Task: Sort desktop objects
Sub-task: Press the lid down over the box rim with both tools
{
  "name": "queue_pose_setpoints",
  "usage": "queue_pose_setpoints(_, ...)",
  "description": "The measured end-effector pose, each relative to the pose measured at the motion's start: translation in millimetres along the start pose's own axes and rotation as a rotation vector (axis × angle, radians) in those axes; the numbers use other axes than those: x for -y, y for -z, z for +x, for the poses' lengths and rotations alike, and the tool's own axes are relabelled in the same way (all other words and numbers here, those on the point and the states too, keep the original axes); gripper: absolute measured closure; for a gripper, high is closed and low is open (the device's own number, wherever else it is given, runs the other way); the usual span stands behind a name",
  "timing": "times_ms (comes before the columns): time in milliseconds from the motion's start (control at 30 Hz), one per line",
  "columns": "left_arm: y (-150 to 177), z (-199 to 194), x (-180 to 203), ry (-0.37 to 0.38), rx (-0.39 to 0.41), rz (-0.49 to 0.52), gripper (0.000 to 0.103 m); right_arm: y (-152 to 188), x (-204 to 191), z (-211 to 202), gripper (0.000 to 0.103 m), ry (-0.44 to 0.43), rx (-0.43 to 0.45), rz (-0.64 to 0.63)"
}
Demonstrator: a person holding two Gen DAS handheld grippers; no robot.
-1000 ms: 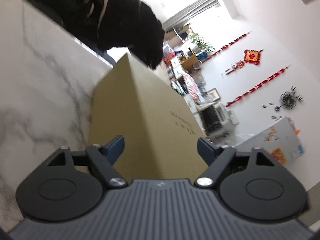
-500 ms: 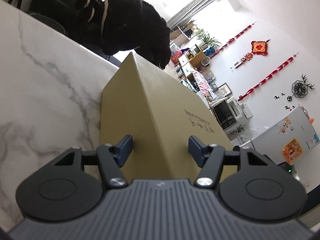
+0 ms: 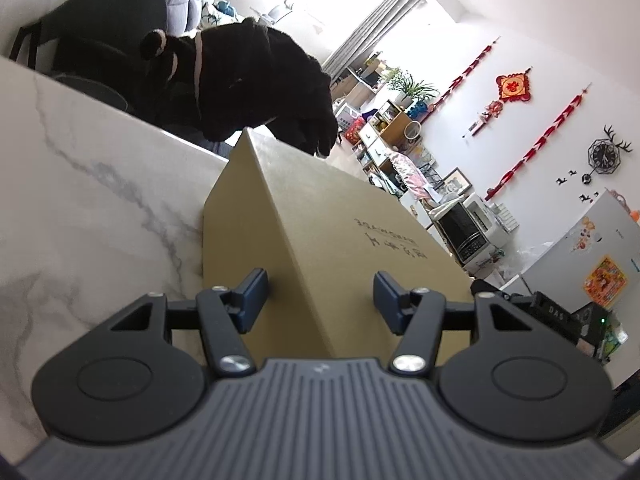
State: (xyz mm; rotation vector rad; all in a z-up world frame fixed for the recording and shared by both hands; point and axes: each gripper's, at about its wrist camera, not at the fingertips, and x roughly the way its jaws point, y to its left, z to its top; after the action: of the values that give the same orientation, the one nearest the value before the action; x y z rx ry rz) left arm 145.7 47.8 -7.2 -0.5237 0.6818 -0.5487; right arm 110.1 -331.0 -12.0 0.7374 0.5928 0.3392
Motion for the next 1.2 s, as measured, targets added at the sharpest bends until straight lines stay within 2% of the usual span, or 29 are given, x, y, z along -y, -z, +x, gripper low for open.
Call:
queue_pose_setpoints(233, -2.6, 9.2, -8.8, 0.012, -0.036, 0.004, 0.043, 3.0, 16.9, 3.9, 0.041, -0.019, -0.015, 0.038)
queue_pose_setpoints(367, -6.9, 18.3, -23.0, 0.054, -0.040, -0.030, 0.037, 1.9, 26.1, 7.7, 0.041, -0.055, -0.019, 0.067)
queue_pose_setpoints(500, -5.4, 18.9, -33.0, 0.088, -0.013, -0.073, 0.043, -1.2, 30.0, 11.7, 0.041, -0.076, -0.016, 0.058)
queue_pose_setpoints(667, -1.8, 12.1, -17.6, 0.060, 0.031, -0.005, 0.049, -1.0, 26.3, 11.7, 0.041, -0.073, -0.001, 0.030)
queue_pose_setpoints(767, -3.2, 10.0, -11.2, 0.052, 0.045, 0.026, 0.050, -1.2, 23.4, 10.9, 0.041, -0.071, 0.009, 0.020)
queue_pose_setpoints(1067, -5.2, 2.7, -6.6, 0.075, 0.097, 0.030, 0.050, -4.2, 18.9, 10.7, 0.041, -0.076, 0.040, 0.003)
queue_pose_setpoints(1200, -6.5, 5.2, -5.3, 0.062, 0.091, 0.039, 0.050, -4.1, 18.3, 10.4, 0.041, -0.079, 0.050, 0.000)
